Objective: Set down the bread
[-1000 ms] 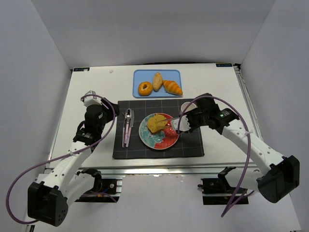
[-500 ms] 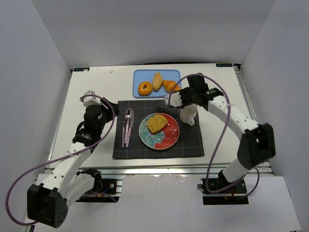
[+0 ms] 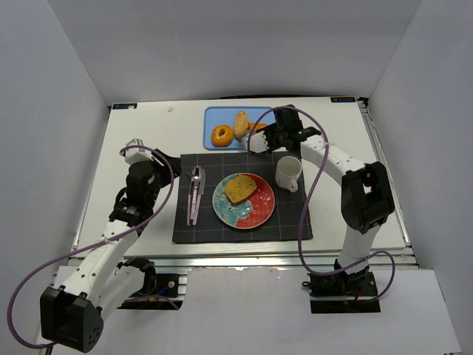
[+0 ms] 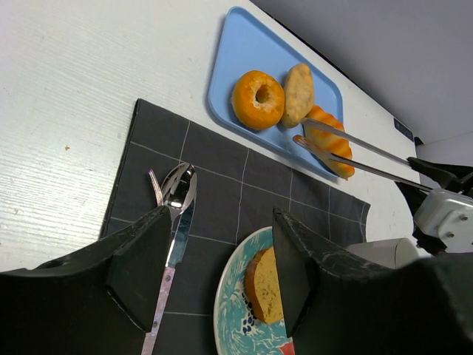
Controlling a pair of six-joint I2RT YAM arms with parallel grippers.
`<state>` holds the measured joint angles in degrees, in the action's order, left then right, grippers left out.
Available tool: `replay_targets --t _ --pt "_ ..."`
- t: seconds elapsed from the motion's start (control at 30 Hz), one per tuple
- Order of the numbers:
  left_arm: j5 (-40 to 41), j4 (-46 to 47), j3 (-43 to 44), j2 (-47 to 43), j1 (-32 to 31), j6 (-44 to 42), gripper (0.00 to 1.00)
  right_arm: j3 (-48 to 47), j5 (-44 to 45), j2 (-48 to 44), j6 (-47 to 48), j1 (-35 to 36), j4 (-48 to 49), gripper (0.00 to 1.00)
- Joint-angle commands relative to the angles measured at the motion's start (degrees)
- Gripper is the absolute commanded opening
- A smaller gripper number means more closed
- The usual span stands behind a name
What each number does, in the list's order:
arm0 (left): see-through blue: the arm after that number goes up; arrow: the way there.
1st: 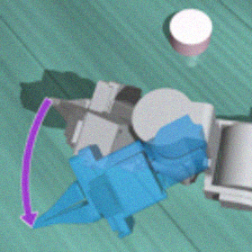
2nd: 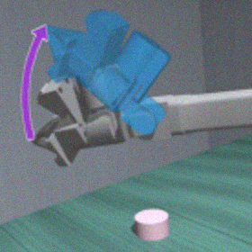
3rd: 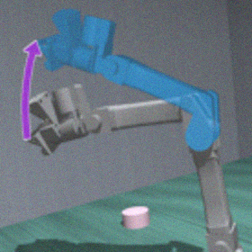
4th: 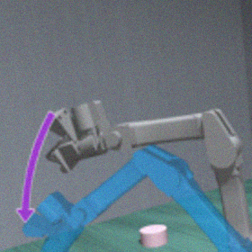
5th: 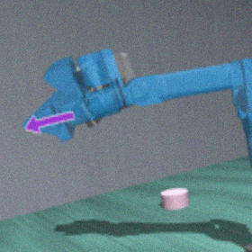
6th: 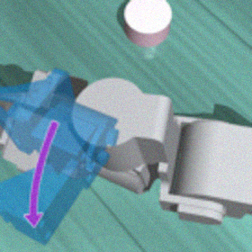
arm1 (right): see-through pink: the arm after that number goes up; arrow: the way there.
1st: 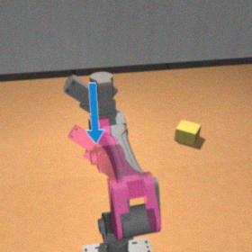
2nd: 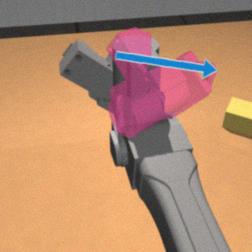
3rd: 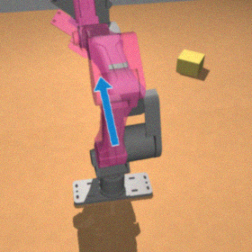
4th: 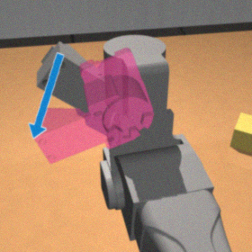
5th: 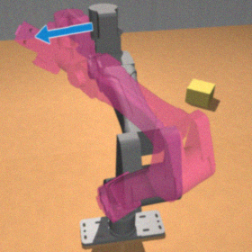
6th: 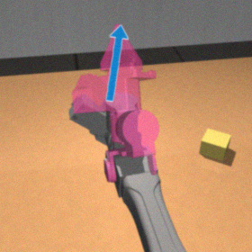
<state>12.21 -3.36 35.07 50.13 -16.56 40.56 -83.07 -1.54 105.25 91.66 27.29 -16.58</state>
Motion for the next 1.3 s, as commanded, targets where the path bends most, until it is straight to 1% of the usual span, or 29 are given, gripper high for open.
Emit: replay_targets --t 0.0,0.33,0.9,1.0,1.07,1.1,1.13,1.17,1.2,1.27 --pt "-0.3 1.5 0.1 -0.2 0.1 0.2 0.67 -3.0 1.4 0.4 2.0 0.0 5.4 0.44" --pt "-0.8 2.4 0.2 1.3 0.1 0.2 0.67 -3.0 3.5 3.5 2.2 0.1 8.5 0.46" --pt "-1.1 2.9 1.1 3.4 0.1 0.1 0.67 -4.6 4.7 6.5 4.1 0.1 8.6 0.47" --pt "-1.3 3.0 1.4 3.7 0.1 0.0 0.67 -5.8 5.3 7.8 3.6 0.3 8.8 0.44" --pt "-1.1 2.9 1.5 3.6 0.1 0.0 0.67 -7.2 5.7 8.6 2.8 0.4 8.2 0.38" --pt "-1.1 2.9 1.5 3.6 0.1 0.0 0.67 -7.7 5.7 9.1 2.7 0.4 8.0 0.34" --pt "-1.1 2.8 1.6 3.6 0.1 0.0 0.67 -8.0 5.7 9.3 2.5 0.4 7.5 0.27" --pt "-1.1 2.8 1.6 3.6 0.1 0.0 0.67 -8.2 5.6 9.3 2.4 0.3 7.4 0.24" --pt "-1.1 2.8 1.5 3.7 0.1 0.0 0.67 -8.2 5.6 9.2 2.3 0.3 7.3 0.17" --pt "-1.2 2.9 1.4 3.7 0.1 0.0 0.67 -8.2 5.1 8.7 1.7 0.3 7.0 0.12"
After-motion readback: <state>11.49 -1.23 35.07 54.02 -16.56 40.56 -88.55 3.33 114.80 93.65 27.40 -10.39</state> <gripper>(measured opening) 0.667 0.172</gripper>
